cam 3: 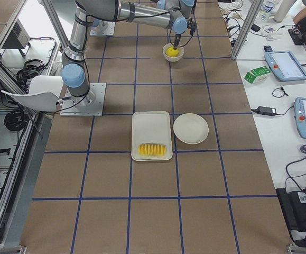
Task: Place bowl and put lemon in it
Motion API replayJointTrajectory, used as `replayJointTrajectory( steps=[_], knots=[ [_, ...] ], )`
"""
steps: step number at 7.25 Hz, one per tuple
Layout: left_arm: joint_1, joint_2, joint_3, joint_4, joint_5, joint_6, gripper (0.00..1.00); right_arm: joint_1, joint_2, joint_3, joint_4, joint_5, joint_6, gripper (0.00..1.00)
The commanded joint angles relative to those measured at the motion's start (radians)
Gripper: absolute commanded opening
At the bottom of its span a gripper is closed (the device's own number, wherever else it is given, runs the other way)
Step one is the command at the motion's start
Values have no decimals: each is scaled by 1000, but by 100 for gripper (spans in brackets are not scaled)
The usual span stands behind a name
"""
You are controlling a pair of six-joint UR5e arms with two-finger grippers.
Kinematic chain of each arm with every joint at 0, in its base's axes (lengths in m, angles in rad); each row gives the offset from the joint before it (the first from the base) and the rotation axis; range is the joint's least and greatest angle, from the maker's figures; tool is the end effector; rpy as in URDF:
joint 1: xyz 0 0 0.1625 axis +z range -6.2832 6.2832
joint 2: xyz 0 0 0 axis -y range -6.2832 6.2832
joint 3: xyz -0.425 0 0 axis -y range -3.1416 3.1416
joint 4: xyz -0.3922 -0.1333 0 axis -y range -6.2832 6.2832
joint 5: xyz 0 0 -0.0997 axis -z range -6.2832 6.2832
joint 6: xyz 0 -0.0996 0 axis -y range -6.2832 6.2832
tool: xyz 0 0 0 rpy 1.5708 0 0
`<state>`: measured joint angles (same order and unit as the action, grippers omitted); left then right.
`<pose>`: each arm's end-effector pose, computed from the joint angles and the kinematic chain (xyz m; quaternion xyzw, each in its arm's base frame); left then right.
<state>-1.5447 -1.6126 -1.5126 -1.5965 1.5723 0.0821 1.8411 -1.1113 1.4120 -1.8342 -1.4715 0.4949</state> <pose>-0.1198 -0.5120 0.4930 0.0280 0.9996 0.0047 0.0005 0.3140 -0.5969 0.3245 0.1128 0.9922 0.0358 0.0391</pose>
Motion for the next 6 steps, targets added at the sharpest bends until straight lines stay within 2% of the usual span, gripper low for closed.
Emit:
replayJointTrajectory(
  steps=[1, 2, 4, 6],
  knots=[
    [0, 0, 0, 0, 0, -1, 100, -156, -169, 4, 158, -12, -94, 100],
    [0, 0, 0, 0, 2, -1, 100, -227, -236, 13, 226, -13, -196, 100],
    [0, 0, 0, 0, 0, -1, 100, -307, -342, 13, 366, -18, -233, 100],
    [0, 0, 0, 0, 2, -1, 100, -315, -372, 36, 391, -99, -233, 100]
  ],
)
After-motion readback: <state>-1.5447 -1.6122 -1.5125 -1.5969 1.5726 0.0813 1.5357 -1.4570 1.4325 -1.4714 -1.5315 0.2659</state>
